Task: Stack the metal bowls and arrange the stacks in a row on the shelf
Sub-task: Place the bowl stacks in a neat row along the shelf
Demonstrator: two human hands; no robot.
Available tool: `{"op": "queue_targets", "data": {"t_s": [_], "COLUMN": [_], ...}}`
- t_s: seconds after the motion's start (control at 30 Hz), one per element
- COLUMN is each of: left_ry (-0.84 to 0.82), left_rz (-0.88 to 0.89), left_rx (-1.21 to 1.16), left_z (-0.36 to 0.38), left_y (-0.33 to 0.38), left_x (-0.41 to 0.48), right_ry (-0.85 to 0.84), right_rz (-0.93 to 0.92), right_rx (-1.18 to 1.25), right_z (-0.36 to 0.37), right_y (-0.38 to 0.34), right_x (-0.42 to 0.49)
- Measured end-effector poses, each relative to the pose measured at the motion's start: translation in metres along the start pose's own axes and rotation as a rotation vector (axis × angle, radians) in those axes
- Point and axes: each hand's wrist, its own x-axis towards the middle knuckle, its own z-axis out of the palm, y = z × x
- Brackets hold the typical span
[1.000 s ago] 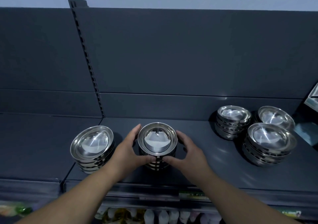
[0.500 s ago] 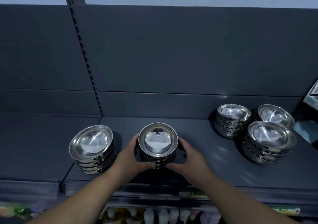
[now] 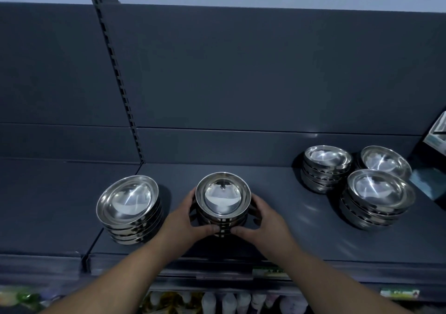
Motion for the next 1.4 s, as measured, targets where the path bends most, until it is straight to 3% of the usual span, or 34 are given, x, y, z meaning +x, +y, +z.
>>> {"op": "queue_targets", "data": {"t_s": [0.57, 0.77, 1.0, 1.1, 1.23, 1.4], "left_ry": [-0.016, 0.007, 0.074, 0.021, -0.106, -0.202], "left_rz": [-0.039, -0.048, 0.255, 0.382, 0.426, 0.461], "left_rx": [0.047, 0.132, 0.451, 0.667, 0.85, 0.915], "left_z": [-0.002, -0.011, -0.011, 0.011, 0.052, 0.114], "left_y": [-0.004, 0.013, 0.068, 0.089, 0.111, 0.12], "left_x": [-0.003, -0.007, -0.003, 0.004, 0.01, 0.025], "right_ry": [0.05, -0.001, -0.03, -0.006, 0.018, 0.035], "right_rz": [0.047, 0.099, 0.26, 0.31, 0.406, 0.519], "right_rx": [-0.007, -0.189, -0.496, -0.583, -0.647, -0.697], "right_z": [0.004, -0.001, -0.037, -0.063, -0.104, -0.163], "right_y": [-0.008, -0.015, -0.011, -0.006, 0.007, 0.038], "right_x": [-0.006, -0.013, -0.038, -0.051, -0.07, -0.087]}}
